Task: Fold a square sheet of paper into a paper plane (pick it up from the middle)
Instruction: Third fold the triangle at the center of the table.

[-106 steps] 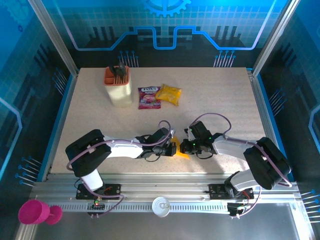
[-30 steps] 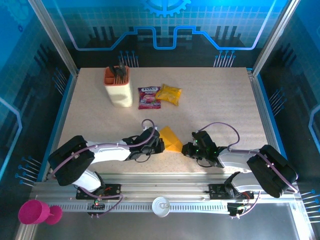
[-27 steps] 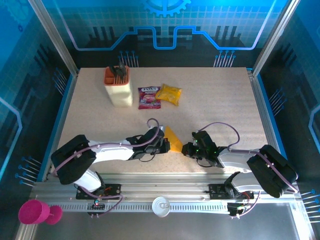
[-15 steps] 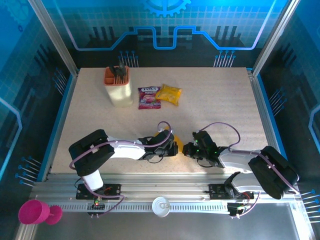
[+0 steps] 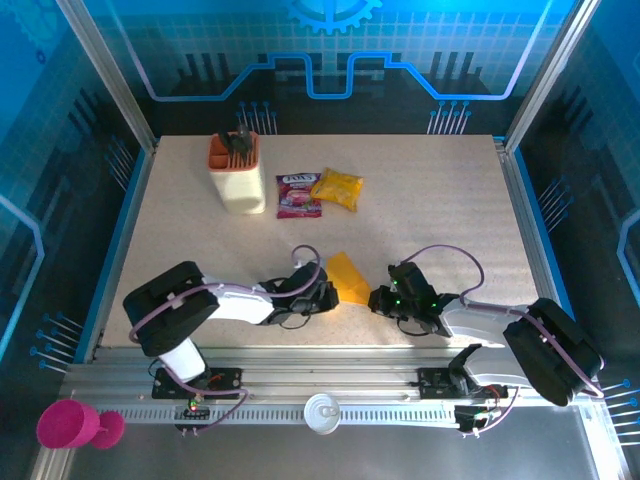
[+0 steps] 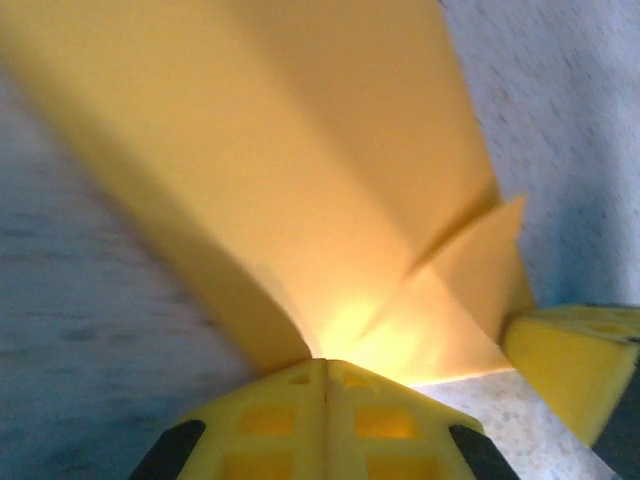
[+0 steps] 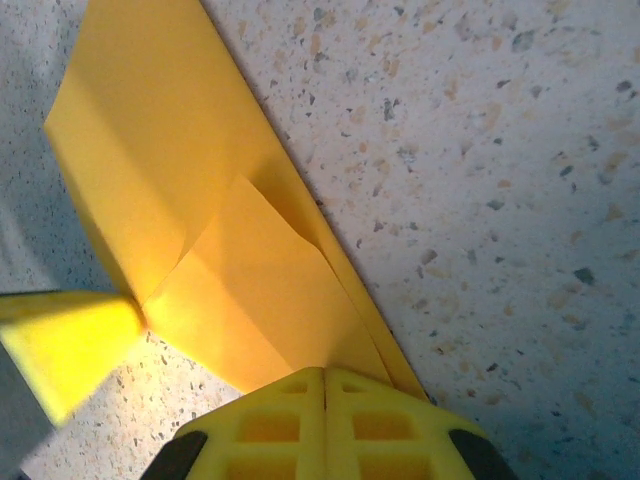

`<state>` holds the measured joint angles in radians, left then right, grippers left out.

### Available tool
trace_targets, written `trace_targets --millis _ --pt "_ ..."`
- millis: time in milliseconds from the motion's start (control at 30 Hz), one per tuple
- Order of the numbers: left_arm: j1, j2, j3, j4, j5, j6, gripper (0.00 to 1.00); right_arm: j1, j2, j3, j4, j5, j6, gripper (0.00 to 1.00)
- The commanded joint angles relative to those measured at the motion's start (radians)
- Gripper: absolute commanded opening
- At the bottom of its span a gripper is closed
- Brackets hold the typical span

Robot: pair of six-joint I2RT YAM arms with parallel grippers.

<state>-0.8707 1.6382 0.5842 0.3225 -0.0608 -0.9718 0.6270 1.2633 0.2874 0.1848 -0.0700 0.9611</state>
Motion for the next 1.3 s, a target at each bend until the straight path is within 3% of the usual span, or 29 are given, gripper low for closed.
trace_targets --millis 0,267,667,1167,1267 --pt "0.065 -0.075 -0.061 -0.147 -0.097 -0.002 0.0 -0.023 0.052 -0.048 -0.187 0.065 -0.039 0.0" --pt "0.034 -0.194 0.058 -0.223 -0.01 0.135 0.0 -0.023 0.125 0.003 -0.149 0.008 -0.11 0.0" --pt "-0.041 0.055 0.229 -0.168 0.094 0.18 0.0 -0.021 0.154 -0.021 -0.103 -0.002 -0.091 0.0" --pt "0.0 0.164 0.176 -0.251 -0.032 0.087 0.0 -0.064 0.091 -0.048 -0.128 -0.02 -0.118 0.0" --pt "0.004 0.17 0.162 -0.256 -0.036 0.069 0.0 -0.079 0.057 -0.058 -0.144 -0.017 -0.113 0.13"
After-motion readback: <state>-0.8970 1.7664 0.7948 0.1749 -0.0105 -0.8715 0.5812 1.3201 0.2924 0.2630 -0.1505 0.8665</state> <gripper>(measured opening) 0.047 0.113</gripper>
